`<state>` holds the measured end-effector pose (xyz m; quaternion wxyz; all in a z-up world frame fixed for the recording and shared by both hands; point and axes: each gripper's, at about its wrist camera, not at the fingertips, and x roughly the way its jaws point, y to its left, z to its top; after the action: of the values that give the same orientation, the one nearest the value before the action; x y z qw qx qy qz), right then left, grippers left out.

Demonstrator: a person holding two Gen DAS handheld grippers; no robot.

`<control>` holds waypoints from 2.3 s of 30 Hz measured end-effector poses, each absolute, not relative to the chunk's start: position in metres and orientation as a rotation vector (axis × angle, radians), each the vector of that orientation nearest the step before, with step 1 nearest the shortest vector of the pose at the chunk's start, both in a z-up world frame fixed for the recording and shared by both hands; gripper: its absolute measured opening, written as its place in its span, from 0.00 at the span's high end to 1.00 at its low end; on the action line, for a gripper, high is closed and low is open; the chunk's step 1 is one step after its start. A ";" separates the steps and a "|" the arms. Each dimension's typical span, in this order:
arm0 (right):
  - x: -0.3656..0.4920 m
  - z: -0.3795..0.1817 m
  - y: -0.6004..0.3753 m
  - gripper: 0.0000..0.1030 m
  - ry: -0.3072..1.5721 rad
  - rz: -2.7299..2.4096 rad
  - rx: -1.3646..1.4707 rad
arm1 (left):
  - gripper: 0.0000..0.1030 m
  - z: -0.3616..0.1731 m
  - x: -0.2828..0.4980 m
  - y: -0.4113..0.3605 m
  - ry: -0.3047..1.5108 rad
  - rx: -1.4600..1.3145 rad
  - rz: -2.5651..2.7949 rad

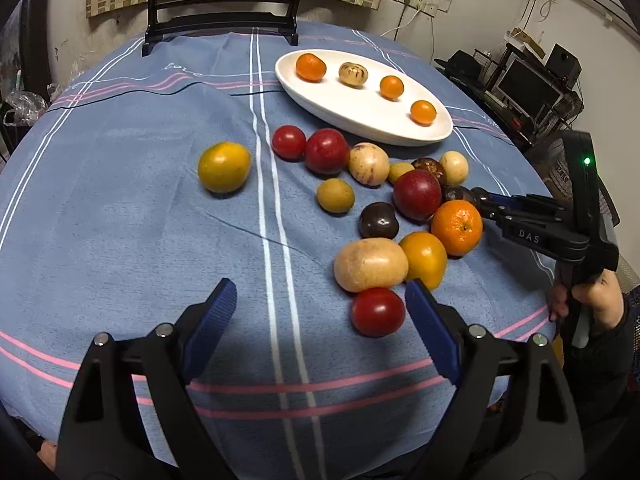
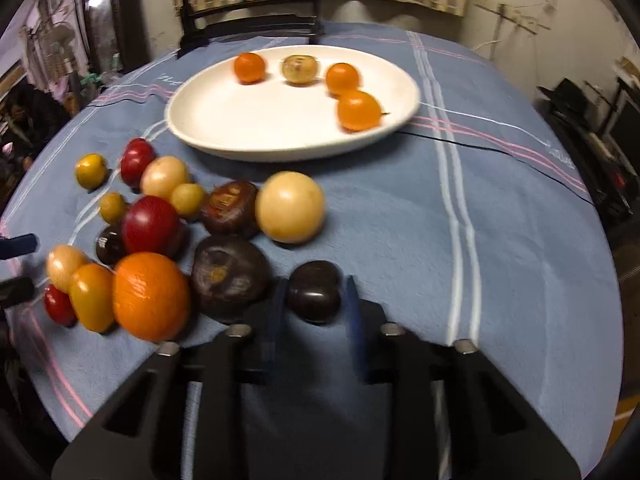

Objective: Organize fruits
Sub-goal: 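Grasp the tan potato-shaped fruit with the left tool while the right tool grasps a dark purple fruit, then carry both fruits onto the white plate and open both tools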

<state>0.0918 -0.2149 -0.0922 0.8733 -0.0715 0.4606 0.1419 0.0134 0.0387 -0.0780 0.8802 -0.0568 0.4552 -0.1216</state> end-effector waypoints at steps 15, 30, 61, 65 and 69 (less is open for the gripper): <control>0.053 -0.068 -0.234 0.74 0.917 0.296 0.021 | 0.34 -0.100 0.039 0.010 1.004 -0.086 -0.290; 0.046 -0.053 -0.221 0.74 0.892 0.330 0.009 | 0.55 -0.067 0.029 0.018 0.910 -0.144 -0.330; 0.244 -0.054 -0.137 0.74 0.933 0.379 -0.120 | 0.55 -0.058 0.274 0.008 1.026 -0.134 -0.254; 0.261 -0.063 -0.136 0.73 0.956 0.379 -0.097 | 0.54 -0.064 0.285 0.005 1.039 -0.138 -0.260; 0.266 -0.064 -0.133 0.47 0.958 0.339 -0.112 | 0.30 -0.051 0.286 0.004 0.992 -0.134 -0.252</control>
<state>0.2657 -0.1326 -0.0642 0.8721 -0.0536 0.4585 0.1621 0.2856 0.0041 -0.0510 0.8698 -0.0639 0.4743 -0.1204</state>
